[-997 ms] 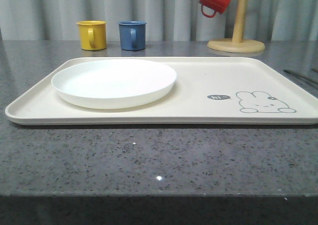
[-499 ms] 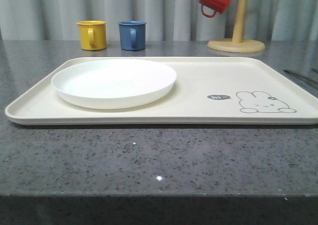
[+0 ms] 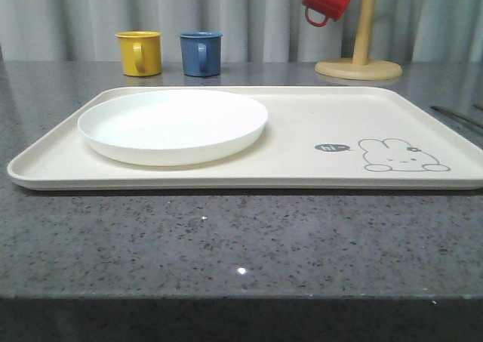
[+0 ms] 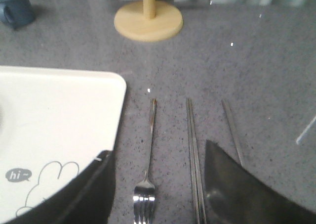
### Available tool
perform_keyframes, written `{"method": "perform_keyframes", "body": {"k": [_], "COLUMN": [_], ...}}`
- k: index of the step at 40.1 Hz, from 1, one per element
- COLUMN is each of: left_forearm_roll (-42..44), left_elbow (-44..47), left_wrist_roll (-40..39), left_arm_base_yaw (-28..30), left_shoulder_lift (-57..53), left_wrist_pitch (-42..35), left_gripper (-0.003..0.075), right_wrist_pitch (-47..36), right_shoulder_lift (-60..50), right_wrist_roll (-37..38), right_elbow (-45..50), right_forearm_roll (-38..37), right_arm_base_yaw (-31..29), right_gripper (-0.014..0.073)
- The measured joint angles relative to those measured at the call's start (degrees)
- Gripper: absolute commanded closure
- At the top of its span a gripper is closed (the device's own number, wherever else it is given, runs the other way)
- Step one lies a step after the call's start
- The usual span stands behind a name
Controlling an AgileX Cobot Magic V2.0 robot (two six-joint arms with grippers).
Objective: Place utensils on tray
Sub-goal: 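Raise the left gripper away from the plate, then grasp the fork beside the tray with the right gripper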
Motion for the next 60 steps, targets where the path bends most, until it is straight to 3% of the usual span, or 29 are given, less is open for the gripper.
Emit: {"method": "perform_keyframes", "body": {"k": [8, 15, 30, 60], "left_forearm_roll": [0.00, 0.00, 0.00, 0.00], "left_elbow": [0.00, 0.00, 0.00, 0.00], "left_wrist_roll": [0.00, 0.00, 0.00, 0.00], "left_arm_base_yaw": [0.00, 0.00, 0.00, 0.00], "left_shoulder_lift": [0.00, 0.00, 0.00, 0.00], "left_wrist_pitch": [0.00, 0.00, 0.00, 0.00], "left_gripper": [0.0738, 0.0738, 0.0738, 0.0738], "right_wrist_pitch": [13.62, 19.24, 16.65, 11.55], "right_shoulder_lift": [16.89, 28.13, 40.61, 46.90], "right_wrist_roll": [0.00, -0.08, -0.08, -0.08], "right_elbow": [-12.72, -19.50, -20.86, -21.31], "right_forearm_roll": [0.00, -0.02, -0.02, 0.99], "right_arm_base_yaw": [0.00, 0.00, 0.00, 2.17], "right_gripper": [0.0171, 0.0172, 0.0235, 0.0236]}}
